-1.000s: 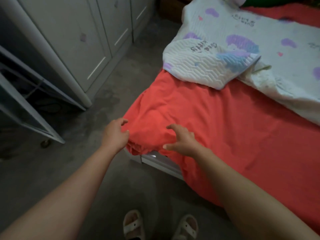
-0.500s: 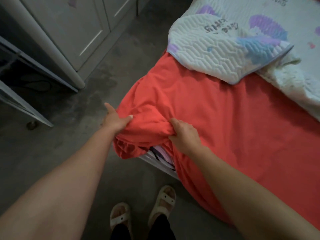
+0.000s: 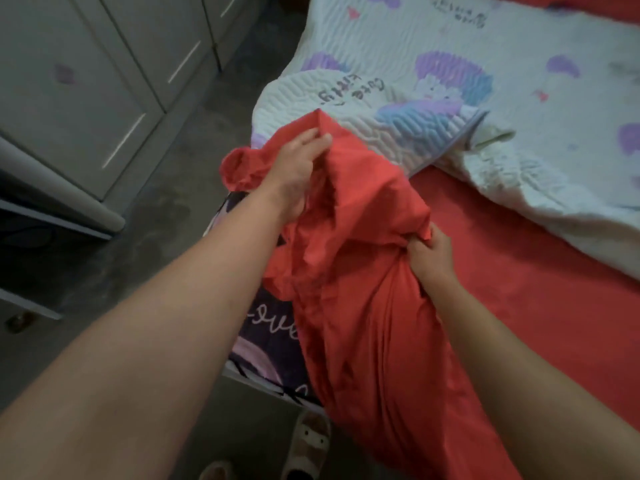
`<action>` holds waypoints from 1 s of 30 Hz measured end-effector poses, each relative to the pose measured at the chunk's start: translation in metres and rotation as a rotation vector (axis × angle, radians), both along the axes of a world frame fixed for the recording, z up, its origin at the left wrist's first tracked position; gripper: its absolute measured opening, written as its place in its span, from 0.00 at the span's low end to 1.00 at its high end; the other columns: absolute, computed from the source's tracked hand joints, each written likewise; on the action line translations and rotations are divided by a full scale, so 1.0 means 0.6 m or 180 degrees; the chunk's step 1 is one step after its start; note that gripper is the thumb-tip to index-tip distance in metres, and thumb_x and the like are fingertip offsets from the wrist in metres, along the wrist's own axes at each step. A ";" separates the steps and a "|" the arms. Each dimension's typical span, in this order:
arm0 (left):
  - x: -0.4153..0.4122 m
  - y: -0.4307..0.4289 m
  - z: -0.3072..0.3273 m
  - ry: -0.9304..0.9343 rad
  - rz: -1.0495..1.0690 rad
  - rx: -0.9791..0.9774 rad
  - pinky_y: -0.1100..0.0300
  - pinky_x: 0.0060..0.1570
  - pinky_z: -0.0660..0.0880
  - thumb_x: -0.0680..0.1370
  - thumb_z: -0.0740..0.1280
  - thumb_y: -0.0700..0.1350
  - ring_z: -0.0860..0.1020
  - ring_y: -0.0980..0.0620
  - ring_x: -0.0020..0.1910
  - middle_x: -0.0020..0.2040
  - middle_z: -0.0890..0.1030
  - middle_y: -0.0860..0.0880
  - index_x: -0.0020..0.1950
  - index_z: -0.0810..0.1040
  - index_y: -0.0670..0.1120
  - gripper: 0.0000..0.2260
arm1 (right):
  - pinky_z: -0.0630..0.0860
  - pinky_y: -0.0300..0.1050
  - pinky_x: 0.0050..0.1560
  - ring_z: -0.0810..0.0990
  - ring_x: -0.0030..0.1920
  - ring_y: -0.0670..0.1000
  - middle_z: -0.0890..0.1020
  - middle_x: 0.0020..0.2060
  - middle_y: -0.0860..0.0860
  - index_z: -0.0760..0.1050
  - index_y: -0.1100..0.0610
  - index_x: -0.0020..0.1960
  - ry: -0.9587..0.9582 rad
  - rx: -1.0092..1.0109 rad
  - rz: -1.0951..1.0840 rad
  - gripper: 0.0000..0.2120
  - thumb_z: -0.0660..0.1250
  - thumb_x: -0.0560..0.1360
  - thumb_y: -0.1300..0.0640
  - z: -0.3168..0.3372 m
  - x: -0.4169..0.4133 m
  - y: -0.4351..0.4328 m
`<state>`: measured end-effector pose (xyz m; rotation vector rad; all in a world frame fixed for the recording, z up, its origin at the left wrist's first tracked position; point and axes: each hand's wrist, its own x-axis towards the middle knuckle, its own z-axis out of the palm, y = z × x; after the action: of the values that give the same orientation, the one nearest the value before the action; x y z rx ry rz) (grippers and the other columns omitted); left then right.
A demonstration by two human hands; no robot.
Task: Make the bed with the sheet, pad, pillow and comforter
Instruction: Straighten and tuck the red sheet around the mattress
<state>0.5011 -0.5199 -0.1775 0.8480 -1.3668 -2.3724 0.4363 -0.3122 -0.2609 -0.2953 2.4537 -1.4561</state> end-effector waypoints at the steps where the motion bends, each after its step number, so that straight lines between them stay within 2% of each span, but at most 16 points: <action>1: -0.026 0.016 0.008 0.0059 -0.0163 0.0194 0.62 0.45 0.77 0.80 0.61 0.41 0.80 0.54 0.46 0.53 0.80 0.47 0.66 0.72 0.43 0.15 | 0.67 0.31 0.34 0.71 0.39 0.40 0.77 0.38 0.52 0.77 0.67 0.48 -0.0075 0.0071 -0.0172 0.11 0.62 0.69 0.62 -0.006 -0.023 0.024; 4: -0.090 0.070 0.007 -0.0320 -0.0574 0.0125 0.52 0.54 0.73 0.81 0.59 0.49 0.72 0.48 0.59 0.68 0.71 0.49 0.72 0.67 0.50 0.19 | 0.72 0.42 0.44 0.75 0.45 0.49 0.80 0.44 0.55 0.78 0.66 0.53 -0.0373 0.0247 -0.0664 0.10 0.64 0.74 0.67 -0.038 -0.085 0.096; 5: -0.101 0.087 -0.002 -0.0527 -0.0674 -0.0049 0.49 0.55 0.72 0.81 0.59 0.49 0.70 0.47 0.61 0.71 0.69 0.48 0.72 0.67 0.51 0.20 | 0.72 0.43 0.43 0.76 0.44 0.50 0.80 0.44 0.55 0.77 0.65 0.53 -0.0495 0.0396 -0.0786 0.09 0.65 0.74 0.66 -0.046 -0.099 0.115; 7: -0.113 0.117 -0.026 -0.0956 -0.0896 -0.0368 0.47 0.56 0.71 0.80 0.60 0.50 0.70 0.45 0.65 0.72 0.67 0.48 0.73 0.65 0.51 0.21 | 0.72 0.42 0.33 0.77 0.35 0.50 0.78 0.39 0.58 0.75 0.60 0.48 -0.0837 0.0673 -0.0977 0.04 0.66 0.74 0.65 -0.063 -0.118 0.143; 8: -0.115 0.129 -0.040 -0.1096 -0.0973 -0.0430 0.46 0.57 0.71 0.81 0.60 0.49 0.69 0.44 0.66 0.72 0.67 0.48 0.74 0.64 0.51 0.21 | 0.71 0.42 0.30 0.77 0.31 0.51 0.78 0.39 0.60 0.72 0.57 0.45 -0.0968 0.0666 -0.1036 0.06 0.66 0.74 0.66 -0.065 -0.121 0.151; 10: -0.121 0.150 -0.064 -0.1167 -0.0993 -0.0486 0.46 0.57 0.71 0.81 0.60 0.45 0.69 0.45 0.66 0.71 0.68 0.47 0.73 0.64 0.48 0.21 | 0.69 0.45 0.36 0.76 0.38 0.52 0.78 0.44 0.61 0.70 0.56 0.48 -0.0659 0.0681 -0.0998 0.09 0.65 0.73 0.67 -0.069 -0.127 0.164; 13: -0.123 0.163 -0.081 -0.1093 -0.0904 -0.0470 0.54 0.41 0.78 0.80 0.59 0.37 0.73 0.48 0.51 0.57 0.74 0.49 0.62 0.72 0.46 0.12 | 0.69 0.41 0.46 0.75 0.47 0.52 0.78 0.47 0.56 0.73 0.58 0.53 0.0016 0.0495 -0.0788 0.09 0.63 0.73 0.64 -0.049 -0.125 0.153; 15: -0.124 0.169 -0.082 -0.1257 -0.0943 -0.0522 0.62 0.27 0.75 0.79 0.59 0.35 0.71 0.51 0.39 0.46 0.72 0.51 0.47 0.72 0.49 0.09 | 0.74 0.50 0.49 0.78 0.47 0.55 0.79 0.44 0.55 0.75 0.53 0.46 -0.0364 -0.0003 -0.0716 0.06 0.61 0.71 0.55 -0.037 -0.126 0.131; 17: -0.125 0.171 -0.086 -0.1381 -0.0981 -0.0567 0.65 0.22 0.69 0.78 0.59 0.34 0.70 0.53 0.32 0.46 0.73 0.47 0.49 0.70 0.50 0.11 | 0.77 0.57 0.49 0.80 0.45 0.58 0.81 0.42 0.55 0.77 0.52 0.41 -0.0865 -0.0287 -0.0745 0.13 0.62 0.70 0.44 -0.027 -0.130 0.113; 19: -0.123 0.168 -0.090 -0.1363 -0.0955 -0.0458 0.66 0.21 0.65 0.77 0.59 0.32 0.69 0.52 0.29 0.50 0.74 0.42 0.58 0.67 0.48 0.14 | 0.77 0.52 0.48 0.81 0.45 0.54 0.83 0.43 0.53 0.80 0.55 0.48 -0.1373 -0.0512 -0.0665 0.24 0.64 0.66 0.36 -0.014 -0.134 0.102; 21: -0.121 0.162 -0.092 -0.1360 -0.0887 -0.0516 0.66 0.21 0.66 0.77 0.58 0.32 0.70 0.52 0.30 0.53 0.74 0.42 0.61 0.66 0.47 0.15 | 0.78 0.45 0.50 0.82 0.47 0.49 0.84 0.47 0.50 0.79 0.56 0.56 -0.1548 -0.0494 -0.0406 0.26 0.72 0.65 0.40 -0.009 -0.132 0.094; 22: -0.121 0.158 -0.093 -0.1377 -0.0826 -0.0612 0.66 0.21 0.67 0.77 0.58 0.32 0.71 0.52 0.31 0.54 0.74 0.44 0.63 0.66 0.46 0.17 | 0.78 0.44 0.51 0.82 0.47 0.49 0.84 0.47 0.50 0.79 0.57 0.55 -0.1441 -0.0332 -0.0262 0.21 0.75 0.66 0.48 -0.016 -0.132 0.093; 24: -0.123 0.148 -0.096 -0.1348 -0.0633 -0.0727 0.64 0.23 0.69 0.76 0.58 0.30 0.73 0.52 0.33 0.50 0.73 0.49 0.67 0.65 0.46 0.22 | 0.75 0.44 0.48 0.80 0.42 0.50 0.82 0.42 0.51 0.79 0.57 0.46 -0.1189 -0.0153 -0.0359 0.05 0.72 0.70 0.63 -0.023 -0.130 0.089; 25: -0.123 0.142 -0.097 -0.1312 -0.0558 -0.0745 0.64 0.24 0.69 0.75 0.58 0.29 0.73 0.51 0.34 0.47 0.72 0.51 0.68 0.64 0.47 0.24 | 0.74 0.45 0.45 0.78 0.41 0.51 0.80 0.40 0.52 0.77 0.56 0.43 -0.1175 -0.0271 -0.0607 0.06 0.68 0.72 0.66 -0.024 -0.136 0.091; 27: -0.120 0.125 -0.102 -0.1267 -0.0460 -0.0894 0.61 0.29 0.70 0.74 0.59 0.28 0.74 0.49 0.40 0.45 0.71 0.52 0.66 0.66 0.46 0.24 | 0.74 0.44 0.39 0.76 0.36 0.51 0.79 0.37 0.53 0.75 0.56 0.44 -0.1620 -0.0974 -0.1355 0.08 0.62 0.75 0.67 -0.010 -0.153 0.099; 30: -0.114 0.102 -0.106 -0.1376 -0.0441 -0.1443 0.58 0.38 0.72 0.73 0.60 0.29 0.74 0.50 0.46 0.48 0.75 0.50 0.48 0.71 0.48 0.14 | 0.81 0.48 0.39 0.81 0.37 0.52 0.82 0.37 0.54 0.75 0.58 0.47 -0.2172 -0.2020 -0.2232 0.08 0.58 0.78 0.64 0.005 -0.202 0.133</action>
<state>0.4324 -0.4585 -0.2410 1.1942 -2.0845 -1.9001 0.3154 -0.2324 -0.2578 0.8902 1.5366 -2.1132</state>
